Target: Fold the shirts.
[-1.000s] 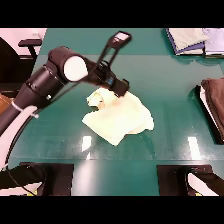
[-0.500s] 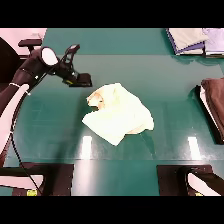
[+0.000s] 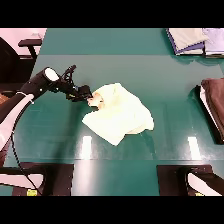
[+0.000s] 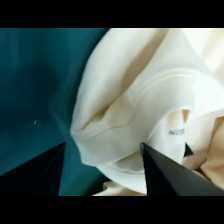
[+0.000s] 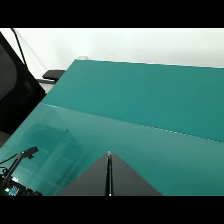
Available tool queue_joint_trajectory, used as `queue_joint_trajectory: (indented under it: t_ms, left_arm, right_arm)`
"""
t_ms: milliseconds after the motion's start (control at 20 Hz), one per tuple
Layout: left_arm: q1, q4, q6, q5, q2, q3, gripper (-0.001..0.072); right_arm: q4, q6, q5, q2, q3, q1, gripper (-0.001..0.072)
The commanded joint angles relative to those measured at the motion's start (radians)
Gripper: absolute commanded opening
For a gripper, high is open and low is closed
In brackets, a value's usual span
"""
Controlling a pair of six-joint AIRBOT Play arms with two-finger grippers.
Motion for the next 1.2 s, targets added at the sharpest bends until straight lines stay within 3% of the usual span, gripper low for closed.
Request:
queue_joint_trajectory:
  t_ms: [0,150,250,350,400,450,600,850,900,950,1000,1150]
  left_arm:
    - [-0.015,-0.046,0.019,0.061,-0.001,-0.019,0.0544]
    - [-0.024,-0.051,0.016,0.065,-0.011,-0.019,0.0533]
    - [-0.030,-0.054,0.016,0.050,-0.030,-0.019,0.0355]
    - [-0.030,-0.057,0.015,0.066,-0.034,-0.017,0.0355]
    - [-0.030,-0.057,0.012,0.065,-0.034,-0.008,0.0128]
    - [-0.030,-0.056,0.013,0.060,-0.031,0.004,0.0026]
    - [-0.029,-0.014,0.020,0.055,0.003,0.072,0.0027]
    - [-0.029,0.105,0.021,0.034,0.046,0.233,0.0027]
    - [-0.029,0.108,0.021,0.035,0.046,0.249,0.0027]
    - [-0.029,0.108,0.020,0.038,0.045,0.254,0.0027]
    - [-0.029,0.108,0.020,0.040,0.045,0.254,0.0027]
    - [-0.029,0.113,0.020,0.040,0.043,0.254,0.0027]
  right_arm:
    - [0.000,0.000,0.019,-0.001,0.001,0.001,0.0016]
    - [0.000,0.000,0.048,-0.001,0.001,0.001,0.0016]
    - [0.000,0.000,0.062,0.000,0.001,0.001,0.0016]
    - [-0.002,0.000,0.074,0.000,0.001,0.000,0.0016]
    - [-0.005,0.000,0.083,-0.001,0.001,-0.001,0.0017]
    - [-0.005,0.001,0.105,-0.001,0.000,-0.011,0.0016]
    - [-0.032,0.056,0.214,0.015,-0.070,-0.076,0.0016]
    - [-0.222,0.124,0.278,0.136,-0.531,-0.187,0.0020]
    - [-0.226,0.126,0.270,0.157,-0.658,-0.201,0.0123]
    - [-0.224,0.127,0.266,0.166,-0.780,-0.199,0.0366]
    - [-0.203,0.127,0.263,0.164,-0.883,-0.185,0.0413]
    - [-0.024,0.126,0.143,0.124,-1.122,-0.067,0.0409]
